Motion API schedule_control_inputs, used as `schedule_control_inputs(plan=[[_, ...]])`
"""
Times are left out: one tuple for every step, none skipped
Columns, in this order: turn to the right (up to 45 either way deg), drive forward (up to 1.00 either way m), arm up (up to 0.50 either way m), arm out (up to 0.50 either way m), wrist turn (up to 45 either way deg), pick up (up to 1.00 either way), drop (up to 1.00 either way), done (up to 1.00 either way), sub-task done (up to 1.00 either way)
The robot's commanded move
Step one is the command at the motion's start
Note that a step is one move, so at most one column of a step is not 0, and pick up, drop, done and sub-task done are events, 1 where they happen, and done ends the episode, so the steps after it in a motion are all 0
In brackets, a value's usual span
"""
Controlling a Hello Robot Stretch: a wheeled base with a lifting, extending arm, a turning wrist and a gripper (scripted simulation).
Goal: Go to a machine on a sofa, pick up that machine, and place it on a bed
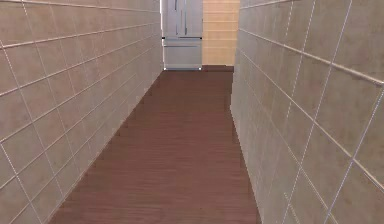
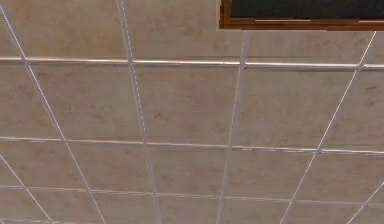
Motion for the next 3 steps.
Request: schedule_control_inputs(plan=[[0.0, 1.0, 0.0, 0.0, 0.0, 0.0, 0.0, 0.0, 0.0], [0.0, 1.0, 0.0, 0.0, 0.0, 0.0, 0.0, 0.0, 0.0], [0.0, 1.0, 0.0, 0.0, 0.0, 0.0, 0.0, 0.0, 0.0]])
